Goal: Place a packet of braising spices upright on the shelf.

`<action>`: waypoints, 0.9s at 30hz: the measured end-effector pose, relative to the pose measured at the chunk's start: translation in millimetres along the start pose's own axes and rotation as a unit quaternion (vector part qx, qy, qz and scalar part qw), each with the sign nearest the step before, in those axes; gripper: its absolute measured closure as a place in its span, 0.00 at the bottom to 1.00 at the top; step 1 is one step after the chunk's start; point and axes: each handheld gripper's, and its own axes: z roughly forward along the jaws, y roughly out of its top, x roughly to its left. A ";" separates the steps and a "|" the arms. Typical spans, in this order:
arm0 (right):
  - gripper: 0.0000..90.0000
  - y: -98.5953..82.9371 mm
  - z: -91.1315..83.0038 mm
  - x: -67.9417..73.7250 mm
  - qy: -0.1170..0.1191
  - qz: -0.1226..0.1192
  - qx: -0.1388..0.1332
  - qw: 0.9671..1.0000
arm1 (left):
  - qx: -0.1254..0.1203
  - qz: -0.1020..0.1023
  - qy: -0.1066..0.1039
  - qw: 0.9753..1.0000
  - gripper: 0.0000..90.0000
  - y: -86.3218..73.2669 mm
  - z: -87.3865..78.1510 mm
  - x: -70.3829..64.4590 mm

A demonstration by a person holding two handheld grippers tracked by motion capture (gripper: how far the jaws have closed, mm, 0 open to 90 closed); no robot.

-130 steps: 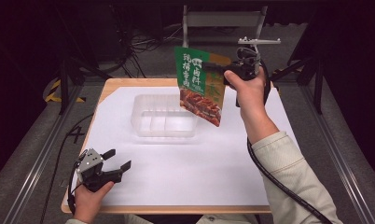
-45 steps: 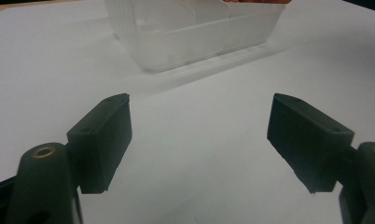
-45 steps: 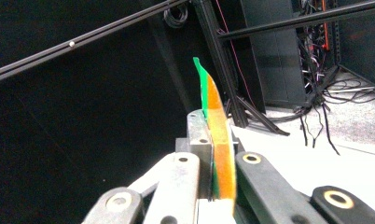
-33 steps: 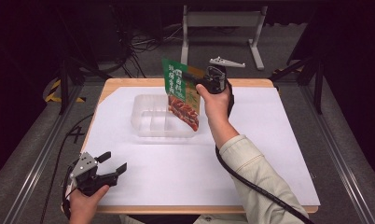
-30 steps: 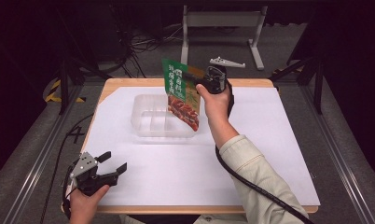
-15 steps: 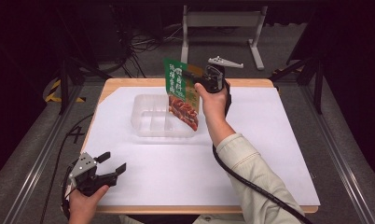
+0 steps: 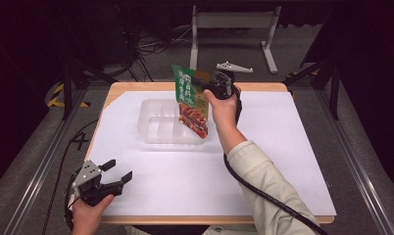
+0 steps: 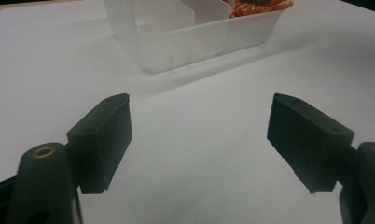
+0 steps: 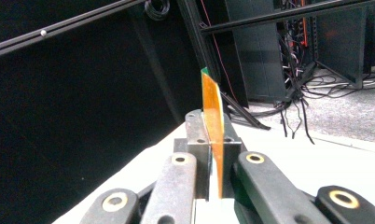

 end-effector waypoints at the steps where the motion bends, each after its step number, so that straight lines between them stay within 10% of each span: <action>1: 0.98 -0.6 -0.5 -0.1 -0.001 0.001 0.001 1.000 | 0.000 0.001 0.001 1.000 0.25 0.1 0.4 -0.2; 21: 1.00 -19.2 -28.6 3.3 -0.008 -0.048 0.056 0.997 | 0.007 0.010 -0.012 1.000 0.25 5.8 13.6 -3.0; 27: 0.70 -18.6 -31.4 0.0 -0.007 -0.041 0.057 0.998 | 0.007 0.008 -0.012 1.000 0.25 6.1 13.6 -2.1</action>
